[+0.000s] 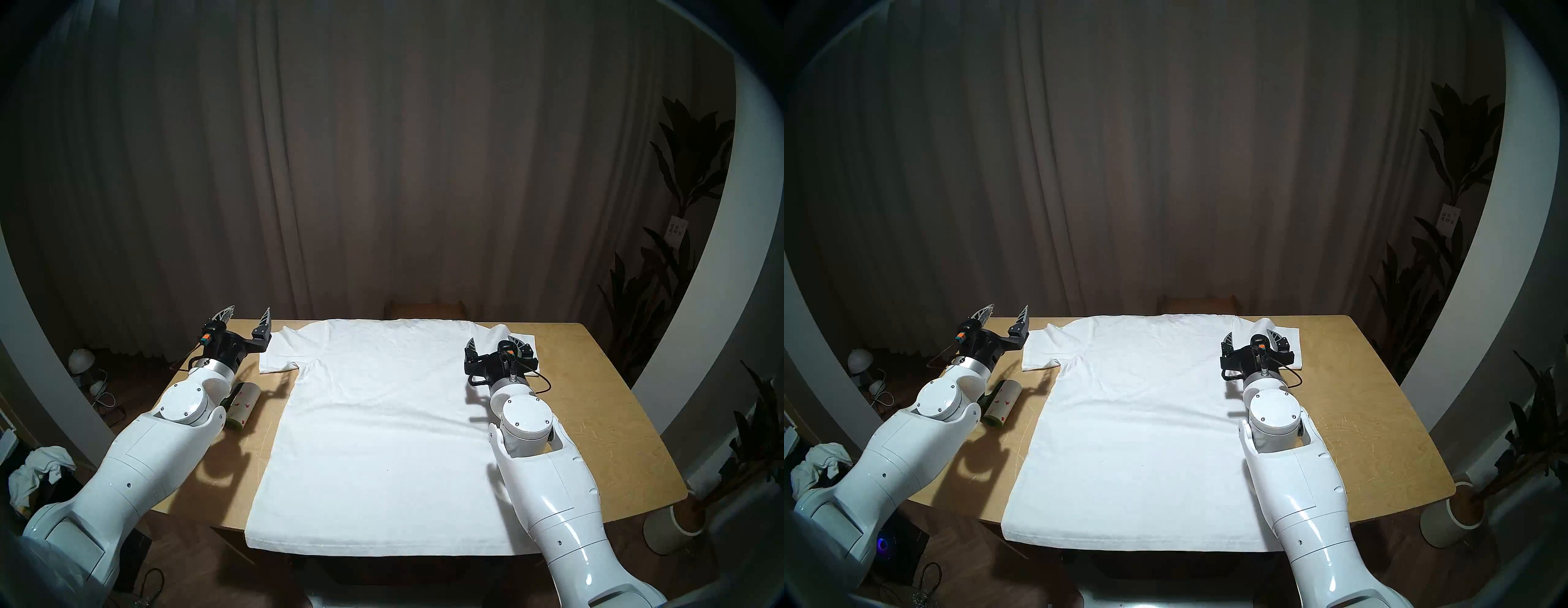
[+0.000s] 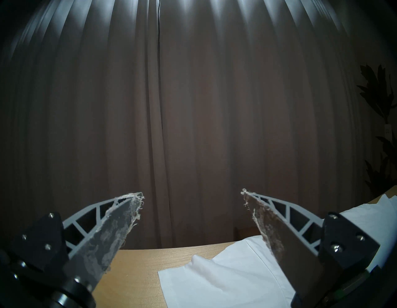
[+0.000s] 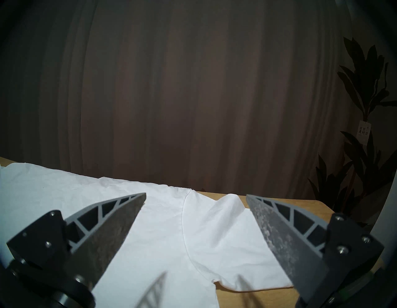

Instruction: Use the fur roller to clean a top

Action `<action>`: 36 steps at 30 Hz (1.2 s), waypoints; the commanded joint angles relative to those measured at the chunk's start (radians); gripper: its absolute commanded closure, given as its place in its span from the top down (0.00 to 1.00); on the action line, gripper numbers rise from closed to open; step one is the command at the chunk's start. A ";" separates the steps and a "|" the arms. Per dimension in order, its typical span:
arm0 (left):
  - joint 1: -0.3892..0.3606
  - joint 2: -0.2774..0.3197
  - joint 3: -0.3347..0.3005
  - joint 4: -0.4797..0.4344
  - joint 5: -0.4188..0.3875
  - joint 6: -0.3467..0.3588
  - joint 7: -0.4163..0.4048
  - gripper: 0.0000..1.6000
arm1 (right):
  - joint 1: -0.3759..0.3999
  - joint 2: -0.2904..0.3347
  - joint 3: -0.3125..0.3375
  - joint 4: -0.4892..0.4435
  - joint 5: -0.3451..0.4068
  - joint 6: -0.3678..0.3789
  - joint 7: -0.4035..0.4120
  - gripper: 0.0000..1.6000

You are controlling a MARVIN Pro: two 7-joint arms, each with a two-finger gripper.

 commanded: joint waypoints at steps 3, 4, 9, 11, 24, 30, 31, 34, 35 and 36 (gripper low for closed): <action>0.011 0.006 -0.015 -0.059 -0.008 0.003 0.028 1.00 | 0.056 0.007 0.004 0.018 0.016 -0.027 0.028 1.00; 0.017 0.009 -0.012 -0.067 -0.005 0.010 0.036 1.00 | 0.059 0.008 0.003 0.023 0.018 -0.029 0.030 1.00; 0.051 0.015 -0.013 -0.099 -0.024 0.023 0.052 1.00 | 0.072 0.008 0.001 0.050 0.022 -0.036 0.039 1.00; 0.062 0.017 -0.013 -0.109 -0.019 0.020 0.066 1.00 | 0.076 0.002 0.005 0.056 0.031 -0.028 0.040 1.00; 0.097 0.041 -0.020 -0.147 -0.023 0.030 0.110 1.00 | 0.087 0.010 0.018 0.080 0.056 -0.074 0.061 1.00; 0.100 0.048 -0.016 -0.153 -0.006 0.032 0.131 1.00 | 0.092 -0.009 0.030 0.096 0.069 -0.102 0.049 1.00; 0.100 0.049 -0.016 -0.154 -0.005 0.033 0.133 1.00 | 0.092 -0.009 0.031 0.097 0.069 -0.103 0.049 1.00; 0.100 0.050 -0.015 -0.156 -0.005 0.033 0.137 1.00 | 0.093 -0.009 0.030 0.099 0.069 -0.107 0.047 1.00; 0.100 0.050 -0.014 -0.156 -0.004 0.033 0.138 1.00 | 0.093 -0.009 0.030 0.100 0.070 -0.108 0.047 1.00; 0.100 0.050 -0.014 -0.156 -0.004 0.033 0.138 1.00 | 0.093 -0.009 0.030 0.100 0.070 -0.108 0.046 1.00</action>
